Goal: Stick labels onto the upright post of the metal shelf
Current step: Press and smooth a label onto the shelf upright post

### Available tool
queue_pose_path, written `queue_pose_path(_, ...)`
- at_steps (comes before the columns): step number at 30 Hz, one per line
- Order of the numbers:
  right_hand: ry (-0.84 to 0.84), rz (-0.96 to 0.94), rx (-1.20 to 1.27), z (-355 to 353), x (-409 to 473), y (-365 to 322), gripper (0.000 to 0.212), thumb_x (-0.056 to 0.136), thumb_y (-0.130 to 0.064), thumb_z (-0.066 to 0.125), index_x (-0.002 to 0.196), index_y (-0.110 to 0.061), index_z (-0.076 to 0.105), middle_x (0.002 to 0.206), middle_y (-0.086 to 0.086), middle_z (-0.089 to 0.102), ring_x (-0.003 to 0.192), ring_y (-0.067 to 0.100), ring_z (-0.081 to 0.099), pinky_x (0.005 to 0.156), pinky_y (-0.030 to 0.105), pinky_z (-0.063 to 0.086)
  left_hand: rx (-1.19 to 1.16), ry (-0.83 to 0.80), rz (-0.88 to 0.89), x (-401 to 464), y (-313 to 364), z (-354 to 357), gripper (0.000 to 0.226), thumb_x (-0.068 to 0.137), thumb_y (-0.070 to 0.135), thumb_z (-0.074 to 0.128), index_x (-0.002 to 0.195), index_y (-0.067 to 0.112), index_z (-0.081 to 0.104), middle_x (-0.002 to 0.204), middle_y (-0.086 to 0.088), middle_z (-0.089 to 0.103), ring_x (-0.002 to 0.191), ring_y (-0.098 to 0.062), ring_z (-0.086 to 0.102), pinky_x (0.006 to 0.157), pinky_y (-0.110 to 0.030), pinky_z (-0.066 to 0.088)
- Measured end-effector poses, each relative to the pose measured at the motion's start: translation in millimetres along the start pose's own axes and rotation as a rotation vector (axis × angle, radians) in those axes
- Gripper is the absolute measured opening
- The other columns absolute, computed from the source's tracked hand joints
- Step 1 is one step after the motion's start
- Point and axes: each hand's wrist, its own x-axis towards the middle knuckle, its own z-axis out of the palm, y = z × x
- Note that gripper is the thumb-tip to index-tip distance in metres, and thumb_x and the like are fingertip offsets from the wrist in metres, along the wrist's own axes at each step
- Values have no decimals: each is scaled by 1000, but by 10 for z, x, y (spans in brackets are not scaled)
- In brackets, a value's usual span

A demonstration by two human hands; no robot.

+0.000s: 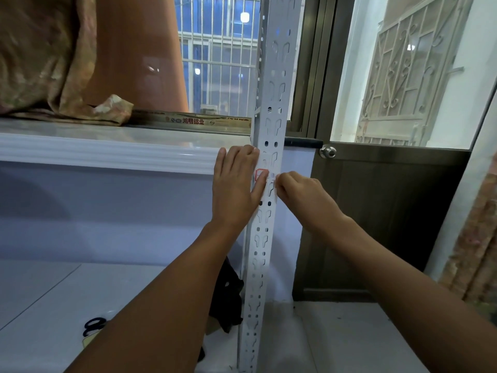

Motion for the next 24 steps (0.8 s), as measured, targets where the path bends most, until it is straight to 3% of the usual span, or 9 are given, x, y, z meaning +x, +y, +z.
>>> queue_pose_path(4, -9, -6, -66, -16, 64, -24, 25, 88, -14, 76, 95, -6, 54, 87, 13, 68, 61, 23, 63, 57, 34, 57, -2, 3, -9, 1, 25, 3, 41, 98, 39, 47, 127, 11, 57, 130, -6, 61, 129, -25, 53, 126, -45, 22)
queue_pose_path(8, -75, 47, -92, -3, 152, -34, 24, 93, -16, 68, 102, -10, 47, 95, 12, 65, 69, 25, 63, 65, 39, 58, 3, 18, -52, -10, 106, 45, 47, 96, 42, 44, 125, 8, 58, 130, -8, 61, 130, -27, 53, 125, -48, 21)
queue_pose_path(12, -48, 164, 118, -48, 136, -7, 21, 101, -21, 55, 87, -10, 44, 87, 11, 64, 67, 28, 61, 65, 44, 55, 46, -20, -48, -24, 99, 56, 50, 94, 45, 51, 128, 8, 55, 133, -7, 57, 133, -26, 49, 126, -47, 19)
queue_pose_path(15, -33, 173, 205, -86, 69, 43, 21, 103, -22, 54, 87, -8, 52, 84, 8, 65, 67, 24, 60, 66, 42, 55, 51, -40, -17, -21, 59, 27, 53, 94, 46, 53, 130, 8, 55, 135, -7, 57, 134, -26, 48, 126, -47, 19)
queue_pose_path(20, -78, 48, 49, -54, 61, 56, 14, 98, -17, 63, 93, -11, 51, 87, 8, 63, 65, 23, 60, 64, 38, 58, 42, -47, -13, -22, 76, 5, 54, 89, 42, 57, 130, 7, 54, 135, -7, 56, 135, -27, 47, 126, -47, 18)
queue_pose_path(24, -128, -5, -63, -86, 105, 75, 19, 93, -11, 68, 91, -12, 49, 85, 8, 61, 62, 24, 58, 60, 39, 57, 55, -72, 0, -23, 70, -24, 59, 87, 47, 54, 131, 7, 54, 136, -8, 56, 136, -28, 47, 125, -50, 19)
